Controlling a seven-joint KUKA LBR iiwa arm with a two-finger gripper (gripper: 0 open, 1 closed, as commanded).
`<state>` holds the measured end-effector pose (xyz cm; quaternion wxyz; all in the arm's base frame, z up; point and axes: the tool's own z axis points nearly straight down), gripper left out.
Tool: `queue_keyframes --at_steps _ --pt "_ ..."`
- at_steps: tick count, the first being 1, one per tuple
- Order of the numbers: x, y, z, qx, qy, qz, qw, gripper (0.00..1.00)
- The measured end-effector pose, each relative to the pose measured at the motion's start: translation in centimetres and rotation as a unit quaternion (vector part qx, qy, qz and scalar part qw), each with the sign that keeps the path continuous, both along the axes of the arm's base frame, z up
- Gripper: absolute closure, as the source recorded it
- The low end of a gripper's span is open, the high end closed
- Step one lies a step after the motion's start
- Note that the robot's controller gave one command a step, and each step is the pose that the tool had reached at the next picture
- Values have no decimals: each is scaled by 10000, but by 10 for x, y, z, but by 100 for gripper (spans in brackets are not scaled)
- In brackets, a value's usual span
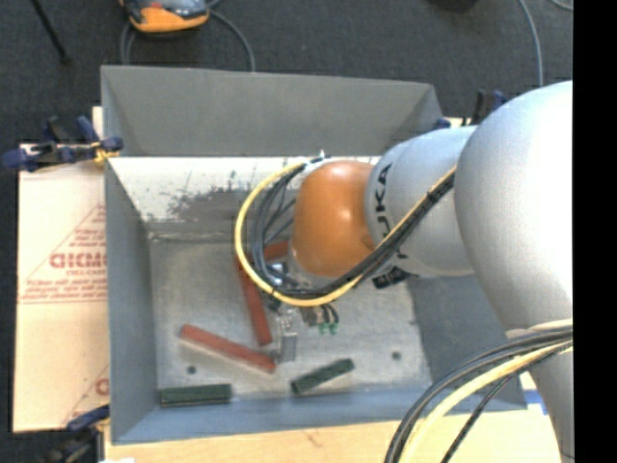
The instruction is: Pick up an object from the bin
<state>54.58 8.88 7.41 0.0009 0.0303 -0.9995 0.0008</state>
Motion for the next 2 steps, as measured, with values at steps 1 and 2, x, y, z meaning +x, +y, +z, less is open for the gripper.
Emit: queue_keyframes --at_steps 1,2 --pt "49 -9 -2 19 -14 -258 9997 0" --pt "39 -35 45 0 19 -183 9998 0"
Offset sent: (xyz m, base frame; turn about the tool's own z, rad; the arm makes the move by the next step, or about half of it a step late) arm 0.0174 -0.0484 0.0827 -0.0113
